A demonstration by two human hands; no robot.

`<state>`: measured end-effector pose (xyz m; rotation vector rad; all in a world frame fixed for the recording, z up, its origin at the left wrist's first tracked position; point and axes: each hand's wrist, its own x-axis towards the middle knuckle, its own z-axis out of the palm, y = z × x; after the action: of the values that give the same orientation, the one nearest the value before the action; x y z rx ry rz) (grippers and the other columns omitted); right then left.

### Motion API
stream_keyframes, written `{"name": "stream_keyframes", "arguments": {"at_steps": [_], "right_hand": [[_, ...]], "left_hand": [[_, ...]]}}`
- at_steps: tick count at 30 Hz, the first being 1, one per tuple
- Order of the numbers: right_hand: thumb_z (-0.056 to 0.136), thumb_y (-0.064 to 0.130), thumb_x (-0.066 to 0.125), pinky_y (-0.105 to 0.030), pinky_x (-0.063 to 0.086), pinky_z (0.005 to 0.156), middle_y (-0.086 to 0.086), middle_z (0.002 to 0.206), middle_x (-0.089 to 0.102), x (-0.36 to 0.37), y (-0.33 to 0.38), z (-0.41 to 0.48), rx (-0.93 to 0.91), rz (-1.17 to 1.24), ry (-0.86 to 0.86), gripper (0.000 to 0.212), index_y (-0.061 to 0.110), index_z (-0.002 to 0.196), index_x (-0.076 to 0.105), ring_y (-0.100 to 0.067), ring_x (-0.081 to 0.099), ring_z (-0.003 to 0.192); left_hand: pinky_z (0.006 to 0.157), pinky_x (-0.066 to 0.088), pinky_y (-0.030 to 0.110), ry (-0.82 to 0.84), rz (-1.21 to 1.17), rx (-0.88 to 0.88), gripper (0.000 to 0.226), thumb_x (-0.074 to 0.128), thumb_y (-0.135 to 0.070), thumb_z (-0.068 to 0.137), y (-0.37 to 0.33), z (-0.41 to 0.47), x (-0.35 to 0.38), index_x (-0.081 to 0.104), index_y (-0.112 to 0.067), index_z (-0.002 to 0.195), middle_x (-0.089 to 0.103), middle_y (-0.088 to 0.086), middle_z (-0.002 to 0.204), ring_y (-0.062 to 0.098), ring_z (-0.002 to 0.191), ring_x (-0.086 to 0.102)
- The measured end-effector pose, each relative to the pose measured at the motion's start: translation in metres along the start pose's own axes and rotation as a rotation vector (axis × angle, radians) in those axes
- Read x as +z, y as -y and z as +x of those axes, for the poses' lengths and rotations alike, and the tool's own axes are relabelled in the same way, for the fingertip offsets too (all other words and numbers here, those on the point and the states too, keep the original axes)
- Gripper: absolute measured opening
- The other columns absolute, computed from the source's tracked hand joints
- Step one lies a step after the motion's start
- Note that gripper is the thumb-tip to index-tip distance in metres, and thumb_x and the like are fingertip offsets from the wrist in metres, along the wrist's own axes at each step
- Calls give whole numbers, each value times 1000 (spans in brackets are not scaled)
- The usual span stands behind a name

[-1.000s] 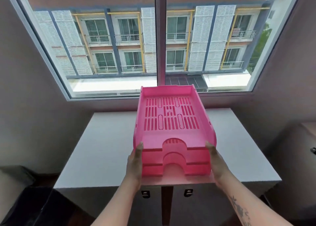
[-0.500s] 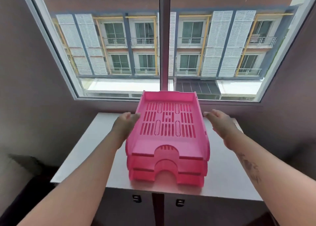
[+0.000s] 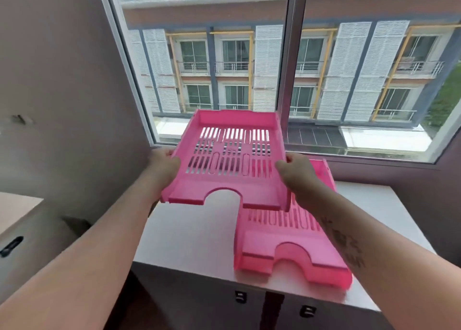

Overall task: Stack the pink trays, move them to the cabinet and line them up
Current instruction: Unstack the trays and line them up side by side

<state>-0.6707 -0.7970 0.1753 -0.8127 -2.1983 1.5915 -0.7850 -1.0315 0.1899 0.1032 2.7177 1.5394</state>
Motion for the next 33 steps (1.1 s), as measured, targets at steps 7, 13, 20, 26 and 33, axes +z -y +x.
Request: {"name": "stream_keyframes", "arguments": {"at_steps": [7,13,20,26,33], "right_hand": [[96,5,43,-39,55,83,-19,122,63,133,-5,-10,92,-65,106,32,1,125,56,-33,63,105],[100,0,39,-39,49,93,-21,142,51,188,-48,-28,267,-301,124,47,-1,147,33,-35,55,123],[100,-5,37,-24,41,51,-19,149,47,201,-90,-41,307,-473,147,72,4,160,-1,-14,57,72],[102,4,38,-37,46,89,-19,155,37,185,-41,-22,73,-551,109,52,-2,152,27,-33,53,126],[99,9,43,-34,42,86,-26,140,54,109,21,14,-152,-659,-25,38,-6,133,52,-37,53,124]], "left_hand": [[75,59,41,-67,2,-84,32,48,-6,91,102,34,-79,72,-17,109,72,1,87,27,80,68],[81,57,43,5,-22,-164,35,46,-5,91,190,35,-64,72,-18,110,74,2,93,29,90,69],[68,49,27,73,-82,-207,32,47,-6,95,238,21,-34,67,-10,120,70,-3,96,26,101,68],[96,48,35,-34,-3,-111,47,60,-30,92,191,56,-52,58,-8,134,65,8,129,24,117,62],[89,51,32,11,21,165,43,61,-34,91,81,77,-15,61,-11,127,69,7,120,19,103,64]]}}
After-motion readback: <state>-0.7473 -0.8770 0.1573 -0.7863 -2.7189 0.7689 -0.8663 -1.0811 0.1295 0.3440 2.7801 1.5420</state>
